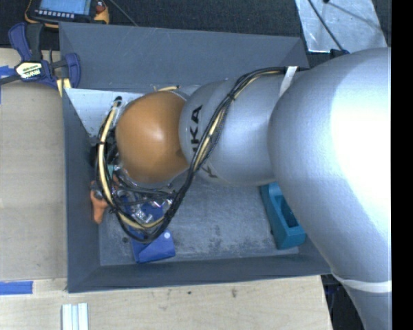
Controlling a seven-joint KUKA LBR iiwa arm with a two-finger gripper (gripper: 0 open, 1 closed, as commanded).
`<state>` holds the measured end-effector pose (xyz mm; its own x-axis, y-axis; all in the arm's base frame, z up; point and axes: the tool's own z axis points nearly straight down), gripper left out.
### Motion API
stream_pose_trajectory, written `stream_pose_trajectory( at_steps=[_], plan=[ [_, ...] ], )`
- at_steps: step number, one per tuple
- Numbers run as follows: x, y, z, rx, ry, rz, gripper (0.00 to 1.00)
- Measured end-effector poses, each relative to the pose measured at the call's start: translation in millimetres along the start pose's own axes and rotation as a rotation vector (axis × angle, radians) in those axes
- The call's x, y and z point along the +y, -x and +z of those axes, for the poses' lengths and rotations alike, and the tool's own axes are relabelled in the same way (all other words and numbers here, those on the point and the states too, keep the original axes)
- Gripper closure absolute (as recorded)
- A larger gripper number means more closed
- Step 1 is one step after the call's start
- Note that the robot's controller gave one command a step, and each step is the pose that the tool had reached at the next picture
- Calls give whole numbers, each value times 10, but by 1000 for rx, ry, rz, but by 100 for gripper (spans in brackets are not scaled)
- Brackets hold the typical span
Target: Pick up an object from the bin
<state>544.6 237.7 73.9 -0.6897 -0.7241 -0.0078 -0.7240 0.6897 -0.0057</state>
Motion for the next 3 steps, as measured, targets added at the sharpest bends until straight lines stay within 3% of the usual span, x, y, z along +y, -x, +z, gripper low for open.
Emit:
stream_pose_trajectory(
  at_steps=[1, 3],
  plan=[
    [-176, 241, 9, 1, 9, -362, 100],
    [-171, 237, -32, 2, 9, -362, 100]
  ],
)
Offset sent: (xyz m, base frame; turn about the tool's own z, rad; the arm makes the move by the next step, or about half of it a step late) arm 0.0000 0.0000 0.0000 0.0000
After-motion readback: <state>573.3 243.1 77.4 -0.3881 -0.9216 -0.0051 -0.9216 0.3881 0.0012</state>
